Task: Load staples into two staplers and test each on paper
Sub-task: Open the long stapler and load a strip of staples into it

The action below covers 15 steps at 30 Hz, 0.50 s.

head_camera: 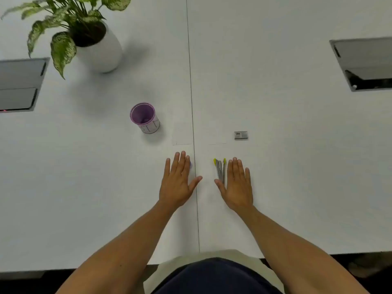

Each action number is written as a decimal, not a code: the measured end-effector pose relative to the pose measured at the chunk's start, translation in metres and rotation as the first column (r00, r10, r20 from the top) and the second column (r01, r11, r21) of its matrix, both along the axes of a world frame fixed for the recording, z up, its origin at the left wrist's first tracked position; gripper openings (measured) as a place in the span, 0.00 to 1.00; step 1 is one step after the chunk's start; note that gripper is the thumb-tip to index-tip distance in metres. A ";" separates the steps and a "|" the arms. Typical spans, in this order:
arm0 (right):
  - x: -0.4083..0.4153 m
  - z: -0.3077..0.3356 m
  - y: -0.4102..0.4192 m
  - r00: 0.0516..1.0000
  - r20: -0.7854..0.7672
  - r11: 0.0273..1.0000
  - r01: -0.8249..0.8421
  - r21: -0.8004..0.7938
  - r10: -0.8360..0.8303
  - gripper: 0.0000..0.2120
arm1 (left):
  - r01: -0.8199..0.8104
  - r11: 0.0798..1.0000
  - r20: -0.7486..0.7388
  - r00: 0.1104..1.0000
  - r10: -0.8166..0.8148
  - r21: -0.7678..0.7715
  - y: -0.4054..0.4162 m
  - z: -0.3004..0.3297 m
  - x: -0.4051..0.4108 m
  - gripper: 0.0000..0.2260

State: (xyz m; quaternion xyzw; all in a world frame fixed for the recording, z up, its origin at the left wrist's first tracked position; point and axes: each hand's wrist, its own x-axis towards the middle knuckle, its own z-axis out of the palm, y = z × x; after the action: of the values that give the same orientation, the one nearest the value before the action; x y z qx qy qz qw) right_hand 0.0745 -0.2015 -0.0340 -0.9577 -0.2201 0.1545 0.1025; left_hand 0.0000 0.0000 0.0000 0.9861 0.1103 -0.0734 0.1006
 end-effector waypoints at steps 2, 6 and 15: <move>-0.001 -0.001 0.004 0.999 -0.034 1.000 0.019 0.007 -0.019 0.38 | 0.018 1.000 -0.053 0.998 -0.018 0.014 -0.006 -0.004 -0.002 0.36; -0.003 -0.006 0.013 0.990 -0.120 0.997 0.076 0.007 -0.075 0.38 | 0.068 0.998 -0.098 0.993 -0.067 0.007 -0.019 -0.011 -0.002 0.36; 0.011 0.001 0.041 0.956 -0.217 0.973 0.220 0.073 -0.199 0.25 | 0.061 0.977 -0.038 0.997 -0.070 -0.205 -0.035 -0.016 0.011 0.30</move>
State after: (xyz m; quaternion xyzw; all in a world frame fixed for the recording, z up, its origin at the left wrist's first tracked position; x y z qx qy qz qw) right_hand 0.0852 -0.1606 -0.0328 -0.9481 -0.1126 0.2313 0.1870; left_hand 0.0107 -0.0355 -0.0165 0.9718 0.0718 -0.1097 0.1958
